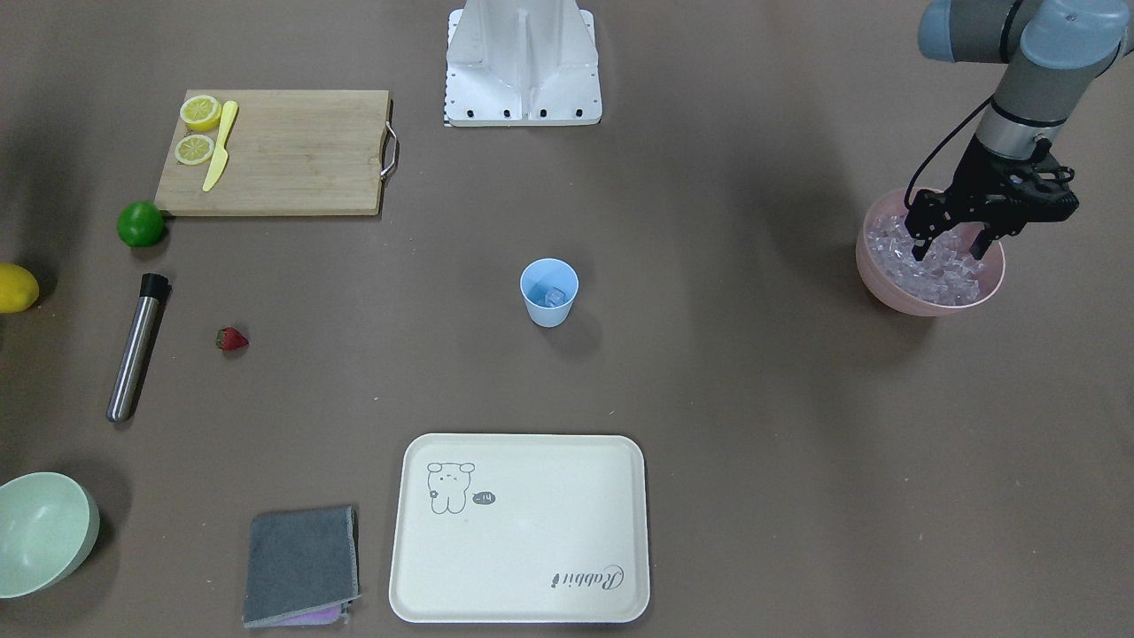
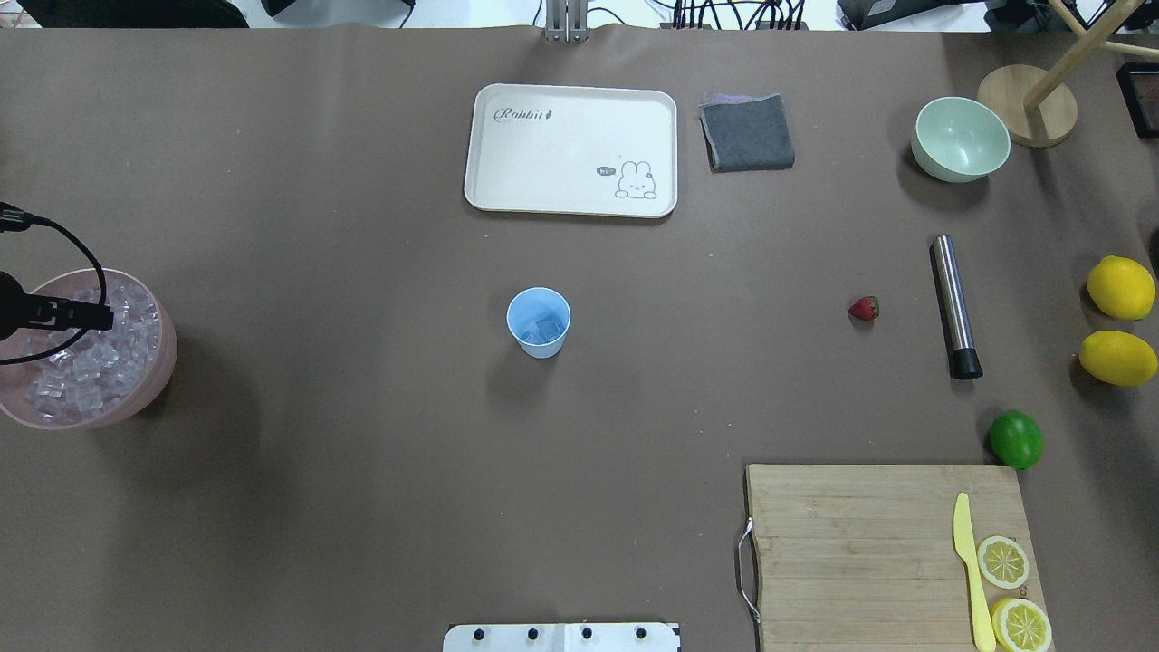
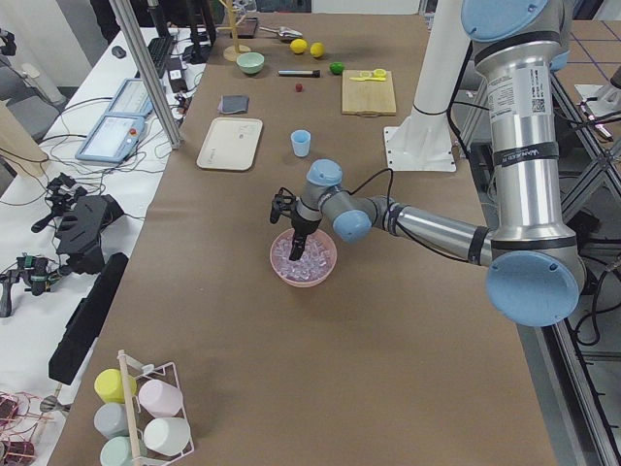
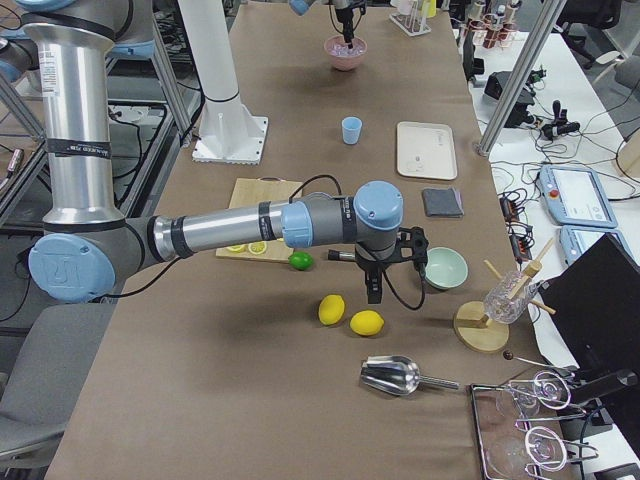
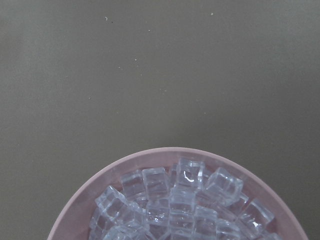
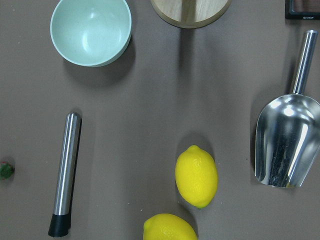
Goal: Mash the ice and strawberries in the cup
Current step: 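Move the left gripper back over the ice bowl and lower, then close the left gripper on an ice cube in the pink bowl, then lift the ice cube and carry it with the left gripper over the cup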
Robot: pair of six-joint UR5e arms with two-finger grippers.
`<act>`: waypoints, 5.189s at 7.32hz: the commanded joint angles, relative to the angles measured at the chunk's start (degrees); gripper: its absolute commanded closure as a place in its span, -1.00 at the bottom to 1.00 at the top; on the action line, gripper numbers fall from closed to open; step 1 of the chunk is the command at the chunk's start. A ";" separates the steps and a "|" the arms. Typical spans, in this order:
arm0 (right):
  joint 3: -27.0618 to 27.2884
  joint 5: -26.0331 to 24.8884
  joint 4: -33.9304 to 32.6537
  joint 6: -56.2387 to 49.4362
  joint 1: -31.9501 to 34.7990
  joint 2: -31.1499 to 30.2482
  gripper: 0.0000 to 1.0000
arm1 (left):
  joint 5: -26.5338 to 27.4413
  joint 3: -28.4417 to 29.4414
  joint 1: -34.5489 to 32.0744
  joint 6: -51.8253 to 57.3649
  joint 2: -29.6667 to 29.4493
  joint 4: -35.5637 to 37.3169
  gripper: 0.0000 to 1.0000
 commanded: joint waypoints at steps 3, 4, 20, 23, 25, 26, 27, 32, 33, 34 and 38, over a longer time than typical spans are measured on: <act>-0.68 -0.06 -0.07 0.05 -0.09 -0.03 -1.00 | -0.87 1.72 1.17 0.03 -0.08 -0.18 -0.40; -0.68 0.03 0.01 0.05 -0.09 -0.12 -1.00 | -0.78 2.77 1.35 0.03 -0.95 -0.18 -0.40; -0.68 -0.32 0.02 0.23 -0.09 0.32 -1.00 | -0.87 2.60 4.33 -0.76 0.00 -0.18 -0.31; -0.77 -0.41 0.02 0.23 -0.09 0.32 -1.00 | -0.70 2.78 4.51 -0.68 0.00 -0.18 0.25; -0.68 -0.41 0.02 0.23 -0.09 0.32 -1.00 | -0.78 2.34 4.08 -0.24 0.09 -0.18 1.00; -0.68 -0.41 0.02 0.23 -0.09 0.41 -1.00 | -0.87 2.17 3.55 -0.15 0.18 -0.18 1.00; -0.77 -0.41 0.02 0.23 -0.09 0.50 -1.00 | -1.05 0.86 2.94 -0.06 1.05 -0.18 1.00; -0.68 0.03 0.02 0.23 -0.53 0.59 -1.00 | -4.21 -4.08 -5.68 -5.71 -5.56 -0.71 1.00; -0.68 0.03 0.02 0.23 -0.53 0.59 -1.00 | -4.21 -2.94 -4.46 -14.47 -14.06 -0.10 1.00; -0.59 0.03 0.02 0.14 -0.53 0.59 -1.00 | -3.69 -0.76 -1.23 -21.52 -20.50 -0.01 1.00; -0.68 -0.41 0.02 0.23 -0.53 0.85 -1.00 | 10.50 4.26 16.59 -33.88 -41.26 11.74 1.00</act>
